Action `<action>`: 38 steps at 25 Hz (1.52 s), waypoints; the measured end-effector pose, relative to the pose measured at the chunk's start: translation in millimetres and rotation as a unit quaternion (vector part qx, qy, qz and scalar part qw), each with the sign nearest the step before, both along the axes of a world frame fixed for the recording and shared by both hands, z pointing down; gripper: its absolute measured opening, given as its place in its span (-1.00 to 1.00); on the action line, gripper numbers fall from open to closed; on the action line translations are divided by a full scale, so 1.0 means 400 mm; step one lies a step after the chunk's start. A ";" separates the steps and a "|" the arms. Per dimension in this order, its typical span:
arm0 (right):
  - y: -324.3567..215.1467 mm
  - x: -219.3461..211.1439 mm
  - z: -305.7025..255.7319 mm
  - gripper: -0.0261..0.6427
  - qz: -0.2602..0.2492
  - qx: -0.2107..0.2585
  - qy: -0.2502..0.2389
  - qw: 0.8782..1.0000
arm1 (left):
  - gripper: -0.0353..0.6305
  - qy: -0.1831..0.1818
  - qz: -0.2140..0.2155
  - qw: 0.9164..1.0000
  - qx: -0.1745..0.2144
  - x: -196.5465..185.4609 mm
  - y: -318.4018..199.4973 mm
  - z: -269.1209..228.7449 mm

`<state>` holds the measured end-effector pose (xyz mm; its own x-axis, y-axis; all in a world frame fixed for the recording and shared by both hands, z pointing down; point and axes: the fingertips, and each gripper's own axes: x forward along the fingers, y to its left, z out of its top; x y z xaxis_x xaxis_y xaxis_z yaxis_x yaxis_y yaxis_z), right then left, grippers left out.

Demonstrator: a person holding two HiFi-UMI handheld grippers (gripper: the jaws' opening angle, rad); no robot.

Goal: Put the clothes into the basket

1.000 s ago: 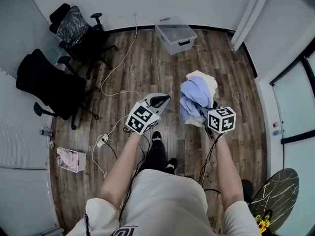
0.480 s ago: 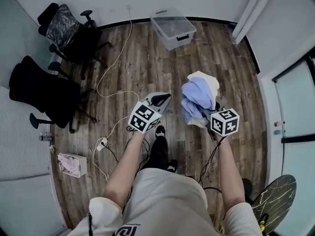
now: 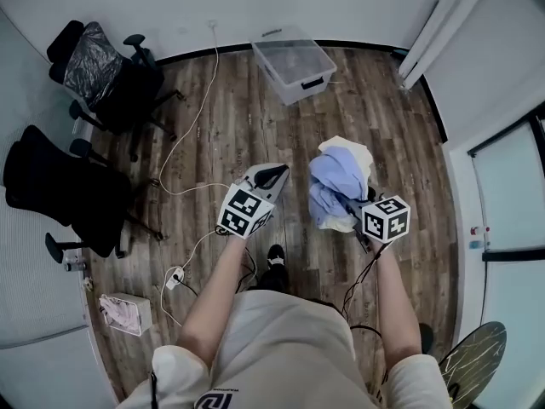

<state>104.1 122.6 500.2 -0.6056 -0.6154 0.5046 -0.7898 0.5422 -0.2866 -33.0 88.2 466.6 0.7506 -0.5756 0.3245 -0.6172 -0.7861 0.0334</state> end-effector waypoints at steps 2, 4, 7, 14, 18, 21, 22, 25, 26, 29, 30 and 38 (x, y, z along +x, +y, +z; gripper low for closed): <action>-0.061 -0.017 0.001 -0.39 0.000 0.003 0.005 1.000 | -0.85 0.004 -0.001 1.000 -0.002 -0.024 -0.056 0.003; -0.117 -0.030 -0.003 -0.39 0.002 0.007 0.007 1.000 | -0.85 0.006 -0.002 1.000 -0.002 -0.046 -0.108 0.004; -0.201 -0.045 -0.021 -0.39 0.004 0.016 0.004 1.000 | -0.85 0.004 -0.004 1.000 0.000 -0.071 -0.179 0.000; -0.361 -0.077 -0.010 -0.39 -0.024 0.016 0.003 1.000 | -0.85 -0.001 -0.018 1.000 0.008 -0.113 -0.329 -0.004; -0.478 -0.074 0.013 -0.39 -0.035 0.015 -0.002 0.999 | -0.85 0.002 -0.015 1.000 0.008 -0.097 -0.425 0.011; -0.595 -0.084 0.018 -0.39 -0.043 0.015 -0.014 0.999 | -0.85 0.011 0.012 1.000 0.007 -0.080 -0.499 0.017; -0.631 -0.082 0.016 -0.39 -0.044 0.014 -0.017 0.999 | -0.85 0.008 0.013 1.000 0.004 -0.073 -0.526 0.020; -0.733 -0.068 0.010 -0.39 -0.051 0.012 -0.019 0.998 | -0.85 0.002 0.002 1.000 -0.003 -0.057 -0.615 0.024; -0.764 -0.065 0.010 -0.39 -0.054 0.013 -0.021 0.998 | -0.85 -0.002 0.001 1.000 -0.004 -0.054 -0.646 0.024; -0.843 -0.050 0.022 -0.39 -0.060 0.011 -0.022 0.998 | -0.85 -0.010 0.000 1.000 0.000 -0.038 -0.734 0.023; -0.868 -0.042 0.030 -0.39 -0.062 0.009 -0.021 0.998 | -0.85 -0.012 -0.001 1.000 0.000 -0.033 -0.763 0.024; -1.049 0.040 0.050 -0.39 -0.071 0.000 -0.015 0.997 | -0.85 -0.019 -0.003 1.000 0.000 0.017 -0.969 0.017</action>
<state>120.1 -297.1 520.3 -0.7018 -0.5218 0.4850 -0.6958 0.6481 -0.3096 -26.1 -299.6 473.5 0.7348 -0.5797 0.3522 -0.6224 -0.7827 0.0102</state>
